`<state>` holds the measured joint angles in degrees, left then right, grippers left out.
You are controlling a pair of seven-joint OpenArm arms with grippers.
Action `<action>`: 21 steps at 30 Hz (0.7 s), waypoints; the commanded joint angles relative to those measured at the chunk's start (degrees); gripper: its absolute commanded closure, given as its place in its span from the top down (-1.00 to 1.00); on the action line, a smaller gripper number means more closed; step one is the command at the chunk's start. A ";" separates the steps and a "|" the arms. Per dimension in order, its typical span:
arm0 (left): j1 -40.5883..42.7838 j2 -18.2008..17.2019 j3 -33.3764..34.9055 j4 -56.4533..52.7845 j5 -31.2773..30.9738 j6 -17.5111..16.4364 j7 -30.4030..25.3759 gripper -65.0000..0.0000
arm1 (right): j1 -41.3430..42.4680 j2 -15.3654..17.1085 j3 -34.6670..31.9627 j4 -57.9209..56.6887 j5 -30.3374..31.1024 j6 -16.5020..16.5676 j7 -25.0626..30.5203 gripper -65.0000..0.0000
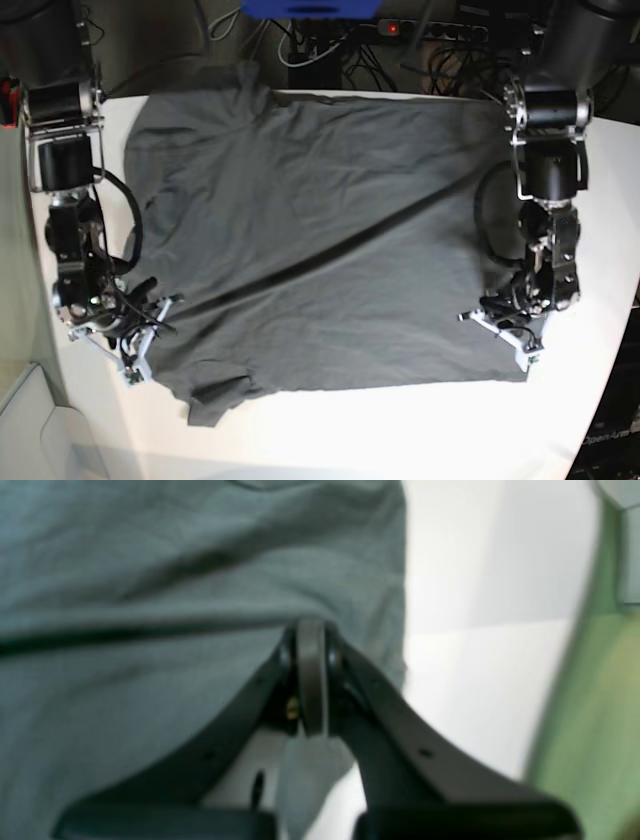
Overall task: Layout the t-shirt on the table in an organized manner, then fold the t-shirt properly
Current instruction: 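Grasp the shirt's hem edges with both grippers and pull apart, then release the hem with the left gripper and move it toward the shirt's middle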
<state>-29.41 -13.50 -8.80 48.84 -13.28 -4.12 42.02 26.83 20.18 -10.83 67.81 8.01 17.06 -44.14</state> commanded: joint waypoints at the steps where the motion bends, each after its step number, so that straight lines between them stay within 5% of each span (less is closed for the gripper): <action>1: -2.02 -0.35 -0.13 -1.32 1.01 -0.06 -1.62 -0.99 | 0.03 0.78 0.32 3.27 0.56 -0.05 0.14 -1.00; 8: -6.06 3.08 -0.21 -13.37 9.37 -0.06 -9.98 -0.99 | -9.82 0.78 6.92 20.50 0.56 0.04 -6.89 -1.00; 14: -9.05 3.61 -0.30 -20.58 10.07 -0.06 -13.93 -0.99 | -19.75 0.87 10.52 34.65 0.56 0.04 -10.94 -1.00; 21: -10.20 1.76 -0.39 -23.04 9.98 -0.06 -16.57 -0.99 | -22.83 0.69 10.96 32.89 0.47 0.04 -10.41 -1.00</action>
<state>-38.44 -10.79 -9.21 25.47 -3.73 -4.84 24.62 3.16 20.29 -0.08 99.77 8.75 17.26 -55.48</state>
